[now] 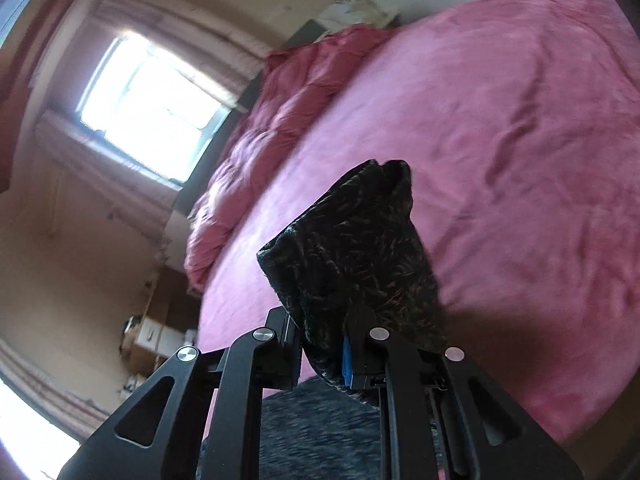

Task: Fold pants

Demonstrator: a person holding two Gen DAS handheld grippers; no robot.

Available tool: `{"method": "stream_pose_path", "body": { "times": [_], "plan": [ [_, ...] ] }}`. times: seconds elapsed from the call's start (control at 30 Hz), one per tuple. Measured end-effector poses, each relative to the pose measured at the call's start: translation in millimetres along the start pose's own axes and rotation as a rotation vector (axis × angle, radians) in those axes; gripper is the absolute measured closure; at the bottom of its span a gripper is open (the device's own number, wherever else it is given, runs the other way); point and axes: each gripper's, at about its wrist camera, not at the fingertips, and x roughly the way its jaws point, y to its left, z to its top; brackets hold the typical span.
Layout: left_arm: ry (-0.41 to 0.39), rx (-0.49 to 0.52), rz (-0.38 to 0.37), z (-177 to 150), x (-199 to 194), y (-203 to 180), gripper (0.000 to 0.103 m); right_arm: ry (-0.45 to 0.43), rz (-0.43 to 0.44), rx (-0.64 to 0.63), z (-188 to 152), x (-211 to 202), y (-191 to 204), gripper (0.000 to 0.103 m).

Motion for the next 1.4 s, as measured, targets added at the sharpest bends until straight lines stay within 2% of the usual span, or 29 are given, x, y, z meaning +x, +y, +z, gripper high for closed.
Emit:
{"method": "stream_pose_path", "body": {
  "times": [0.13, 0.3, 0.5, 0.6, 0.67, 0.8, 0.9, 0.93, 1.07, 1.13, 1.2, 1.33, 1.4],
  "plan": [
    [-0.001, -0.022, -0.029, -0.6, -3.6, 6.4, 0.002, 0.040, 0.063, -0.089, -22.5, 15.9, 46.6, 0.089],
    [-0.003, -0.037, -0.051, -1.2, -6.5, 13.7, 0.002, 0.128, 0.159, -0.189, -67.0, 45.2, 97.5, 0.089],
    [-0.021, -0.053, -0.089, -10.4, -11.2, 18.0, 0.002, 0.284, 0.251, -0.392, -157.8, 89.9, 142.3, 0.089],
    [-0.032, -0.030, -0.125, -14.8, -13.9, 10.6, 0.002, 0.329, 0.256, -0.502, -200.2, 104.9, 149.9, 0.089],
    [-0.037, -0.016, -0.145, -17.3, -16.0, 5.9, 0.002, 0.371, 0.211, -0.621, -237.0, 117.9, 149.8, 0.089],
    [-0.047, 0.013, -0.199, -23.0, -19.7, -7.9, 0.002, 0.437, 0.150, -0.759, -284.5, 133.4, 141.4, 0.087],
    [-0.056, 0.004, -0.255, -25.6, -24.1, -15.7, 0.002, 0.523, 0.165, -0.728, -295.2, 141.7, 119.7, 0.055],
    [-0.061, -0.007, -0.272, -25.9, -25.8, -16.8, 0.002, 0.530, 0.187, -0.711, -295.3, 138.1, 113.9, 0.049],
    [-0.076, -0.077, -0.376, -28.7, -30.6, -21.4, 0.002, 0.501, 0.249, -0.705, -285.5, 108.9, 108.0, 0.045],
    [-0.069, -0.077, -0.424, -28.4, -29.5, -30.7, 0.002, 0.465, 0.273, -0.645, -273.9, 85.6, 96.1, 0.045],
    [-0.055, -0.045, -0.444, -25.3, -27.0, -46.2, 0.002, 0.442, 0.241, -0.532, -254.7, 66.1, 75.3, 0.045],
    [-0.053, 0.052, -0.444, -13.5, -22.0, -82.6, 0.003, 0.461, 0.204, -0.322, -223.8, 34.8, 31.2, 0.045],
    [-0.054, 0.100, -0.442, -6.9, -19.4, -100.9, 0.003, 0.453, 0.175, -0.279, -211.7, 20.5, 14.0, 0.045]
  ]
}}
